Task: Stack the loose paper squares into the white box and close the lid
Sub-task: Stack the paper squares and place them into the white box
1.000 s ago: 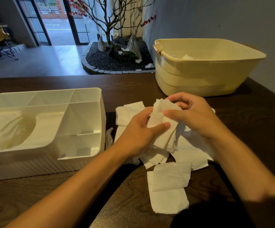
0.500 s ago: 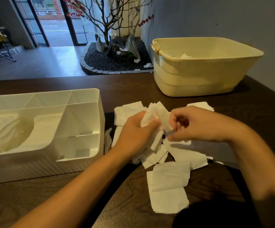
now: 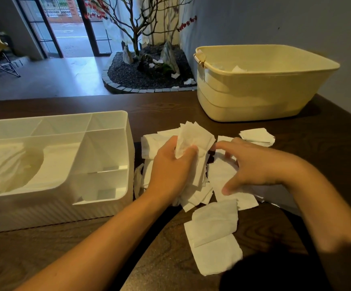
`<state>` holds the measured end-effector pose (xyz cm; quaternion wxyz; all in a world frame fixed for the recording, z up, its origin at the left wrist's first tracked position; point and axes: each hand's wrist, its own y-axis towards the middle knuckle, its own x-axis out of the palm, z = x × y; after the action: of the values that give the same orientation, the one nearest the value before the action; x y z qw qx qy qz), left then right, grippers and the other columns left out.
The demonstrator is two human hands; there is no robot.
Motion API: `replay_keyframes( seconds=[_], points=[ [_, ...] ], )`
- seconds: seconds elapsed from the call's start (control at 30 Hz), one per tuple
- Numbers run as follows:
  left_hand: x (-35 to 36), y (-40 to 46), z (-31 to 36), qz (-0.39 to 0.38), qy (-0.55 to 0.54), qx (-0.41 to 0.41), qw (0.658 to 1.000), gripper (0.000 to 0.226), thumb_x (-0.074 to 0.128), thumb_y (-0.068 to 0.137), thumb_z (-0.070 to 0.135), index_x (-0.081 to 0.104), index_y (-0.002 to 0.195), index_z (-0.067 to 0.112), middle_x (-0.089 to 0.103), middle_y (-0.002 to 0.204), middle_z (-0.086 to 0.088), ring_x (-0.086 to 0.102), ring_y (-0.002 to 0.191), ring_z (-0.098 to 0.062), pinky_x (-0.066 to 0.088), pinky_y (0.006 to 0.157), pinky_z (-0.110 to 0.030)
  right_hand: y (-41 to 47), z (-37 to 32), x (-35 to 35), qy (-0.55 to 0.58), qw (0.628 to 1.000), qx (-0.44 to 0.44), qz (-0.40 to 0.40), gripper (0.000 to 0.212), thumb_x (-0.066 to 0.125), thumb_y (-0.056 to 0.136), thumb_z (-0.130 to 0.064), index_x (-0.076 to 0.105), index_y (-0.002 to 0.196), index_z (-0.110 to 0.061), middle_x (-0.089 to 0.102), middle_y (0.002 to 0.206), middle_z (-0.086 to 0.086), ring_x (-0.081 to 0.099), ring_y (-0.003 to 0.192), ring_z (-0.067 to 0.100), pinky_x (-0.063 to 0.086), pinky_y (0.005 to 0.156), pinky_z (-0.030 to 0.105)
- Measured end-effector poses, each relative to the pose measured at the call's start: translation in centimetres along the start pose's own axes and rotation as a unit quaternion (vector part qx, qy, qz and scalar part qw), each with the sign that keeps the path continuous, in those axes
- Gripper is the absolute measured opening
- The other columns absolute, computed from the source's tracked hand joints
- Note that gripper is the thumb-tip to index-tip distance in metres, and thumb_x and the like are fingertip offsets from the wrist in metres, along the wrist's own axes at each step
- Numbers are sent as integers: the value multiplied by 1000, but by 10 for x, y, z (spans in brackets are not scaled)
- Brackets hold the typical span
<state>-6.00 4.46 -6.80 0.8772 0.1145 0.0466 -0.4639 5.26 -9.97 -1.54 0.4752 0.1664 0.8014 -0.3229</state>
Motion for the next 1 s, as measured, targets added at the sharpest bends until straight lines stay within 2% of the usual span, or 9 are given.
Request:
replay_keyframes(
  seconds=[0.13,0.33,0.4,0.5,0.57,0.67,0.83,0.9,1.0],
  points=[
    [0,-1,1,13,-13,5,1000,19,55,101,27,55,93,45,64,94,19,63,90,-1,53,71,-16,7,-3,3,121,990,-20,66,98,87,72,-15,31,145,-48,46,122,-10,50,97,5,51,83,31],
    [1,0,1,26,-34,-21,999,17,49,105,29,48,112,45,57,109,23,57,100,-2,46,77,-17,7,-1,-1,344,928,-55,132,82,75,74,12,54,130,-43,61,115,3,70,84,24,59,87,48],
    [2,0,-1,35,-37,-23,998,20,48,105,29,47,122,40,57,115,18,57,102,-3,47,80,-19,9,1,0,360,919,-63,148,76,73,76,11,56,129,-41,64,113,2,71,89,24,59,87,43],
    [0,0,-2,42,-38,-21,998,24,47,105,28,47,128,36,57,120,16,58,105,-5,48,83,-21,12,2,2,353,911,-70,201,62,69,82,8,62,124,-36,70,104,0,67,95,9,56,75,21],
    [0,0,-2,43,-37,-19,998,25,47,105,27,46,129,36,56,119,17,58,104,-4,49,83,-20,13,2,1,426,872,-68,230,52,62,84,12,69,114,-30,74,98,3,68,96,12,55,74,21],
    [0,0,-2,42,-27,-19,999,28,47,105,28,46,132,35,57,117,18,59,104,-5,51,86,-23,11,1,-5,525,823,-48,213,45,50,86,16,72,101,-20,77,90,3,71,86,15,56,71,23],
    [0,1,-1,46,-33,-32,998,27,48,104,26,50,131,32,61,123,11,60,108,-11,54,91,-31,8,-2,-4,584,801,-90,101,58,42,79,29,69,113,-10,76,102,9,75,92,20,60,69,22],
    [-2,1,1,39,-47,-39,997,24,48,103,22,53,123,34,63,117,9,61,106,-12,55,89,-30,10,-2,1,546,824,-119,92,62,47,77,32,69,116,-11,75,109,7,73,99,20,60,78,25],
    [-3,1,1,37,-60,-48,996,25,49,102,22,54,124,33,65,119,7,62,108,-15,56,91,-36,14,2,6,348,922,-141,99,60,60,77,24,74,107,-26,74,107,-12,69,103,7,59,85,26]
  ],
)
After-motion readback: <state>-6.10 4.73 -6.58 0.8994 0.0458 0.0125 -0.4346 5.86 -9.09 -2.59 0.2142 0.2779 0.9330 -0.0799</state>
